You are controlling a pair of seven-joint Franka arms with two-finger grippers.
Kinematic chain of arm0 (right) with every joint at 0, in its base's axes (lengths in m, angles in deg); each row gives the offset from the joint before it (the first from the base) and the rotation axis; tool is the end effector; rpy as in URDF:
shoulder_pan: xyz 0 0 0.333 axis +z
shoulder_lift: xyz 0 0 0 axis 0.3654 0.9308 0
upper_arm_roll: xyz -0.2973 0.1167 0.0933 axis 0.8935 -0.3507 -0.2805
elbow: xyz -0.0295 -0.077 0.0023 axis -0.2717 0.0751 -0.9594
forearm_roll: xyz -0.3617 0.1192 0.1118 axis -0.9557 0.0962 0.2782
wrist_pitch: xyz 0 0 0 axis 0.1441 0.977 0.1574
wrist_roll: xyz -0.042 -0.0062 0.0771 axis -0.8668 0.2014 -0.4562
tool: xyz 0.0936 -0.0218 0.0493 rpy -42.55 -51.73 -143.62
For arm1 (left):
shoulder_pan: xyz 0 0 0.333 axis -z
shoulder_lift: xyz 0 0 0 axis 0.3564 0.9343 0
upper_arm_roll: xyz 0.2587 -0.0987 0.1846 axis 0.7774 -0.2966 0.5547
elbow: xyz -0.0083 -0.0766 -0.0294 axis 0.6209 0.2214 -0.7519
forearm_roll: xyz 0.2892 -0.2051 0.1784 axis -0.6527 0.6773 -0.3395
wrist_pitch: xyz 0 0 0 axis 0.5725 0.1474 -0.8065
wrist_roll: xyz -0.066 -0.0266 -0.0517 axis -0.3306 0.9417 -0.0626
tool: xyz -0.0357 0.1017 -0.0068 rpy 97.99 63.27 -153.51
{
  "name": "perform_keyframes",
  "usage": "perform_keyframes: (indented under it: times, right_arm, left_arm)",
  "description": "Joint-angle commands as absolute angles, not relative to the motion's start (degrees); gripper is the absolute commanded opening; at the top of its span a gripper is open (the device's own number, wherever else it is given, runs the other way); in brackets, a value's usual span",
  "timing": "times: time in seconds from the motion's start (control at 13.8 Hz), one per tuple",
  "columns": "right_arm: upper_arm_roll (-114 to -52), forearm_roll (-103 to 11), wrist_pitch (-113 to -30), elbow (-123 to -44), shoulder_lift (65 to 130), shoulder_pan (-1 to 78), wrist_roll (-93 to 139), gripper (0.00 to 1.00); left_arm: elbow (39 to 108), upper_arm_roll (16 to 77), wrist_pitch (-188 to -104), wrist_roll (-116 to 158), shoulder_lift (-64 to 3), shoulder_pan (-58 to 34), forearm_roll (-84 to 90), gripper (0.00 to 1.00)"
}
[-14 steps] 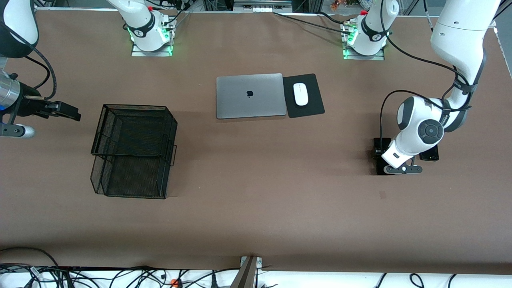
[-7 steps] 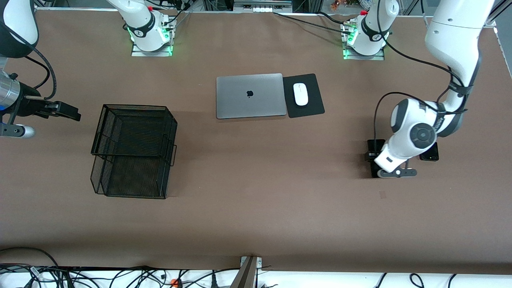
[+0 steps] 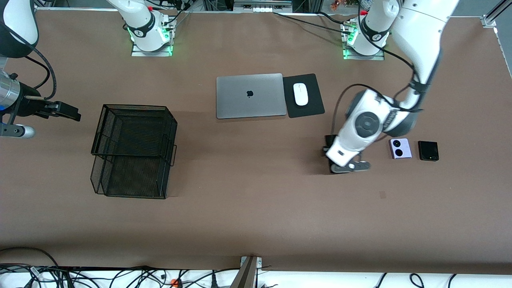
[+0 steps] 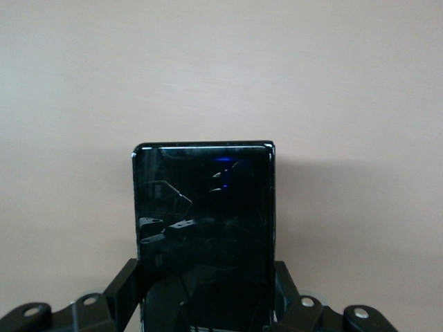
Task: Place phones with both arms
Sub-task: 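Carry the black phone to the laptop front and set it down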
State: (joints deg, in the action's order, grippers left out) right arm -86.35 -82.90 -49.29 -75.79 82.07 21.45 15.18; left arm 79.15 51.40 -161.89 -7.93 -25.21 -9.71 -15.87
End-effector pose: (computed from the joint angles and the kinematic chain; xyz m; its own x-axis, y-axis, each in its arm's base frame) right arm 0.6023 -0.0185 0.5529 0.9911 -0.0816 -0.1050 -0.0818 -0.9966 0.0031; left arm 0.5990 -0.2567 0.2451 0.9945 0.0993 -0.0346 0.0984 -0.9948 -0.0275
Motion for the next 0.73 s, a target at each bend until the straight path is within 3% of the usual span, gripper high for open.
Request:
perform_keyframes:
  times: [0.0, 0.65]
  right_arm:
    - [-86.38, -81.89, -49.20, -75.38, 82.06, 21.26, 15.60, 1.00]
    - [-86.38, -81.89, -49.20, -75.29, 82.06, 21.08, 15.60, 1.00]
  left_arm:
    - [71.13, 51.81, -160.29, -13.61, -20.56, -2.98, -14.75, 0.00]
    - [43.09, 54.70, -160.46, -22.08, -0.78, 12.06, -15.80, 0.00]
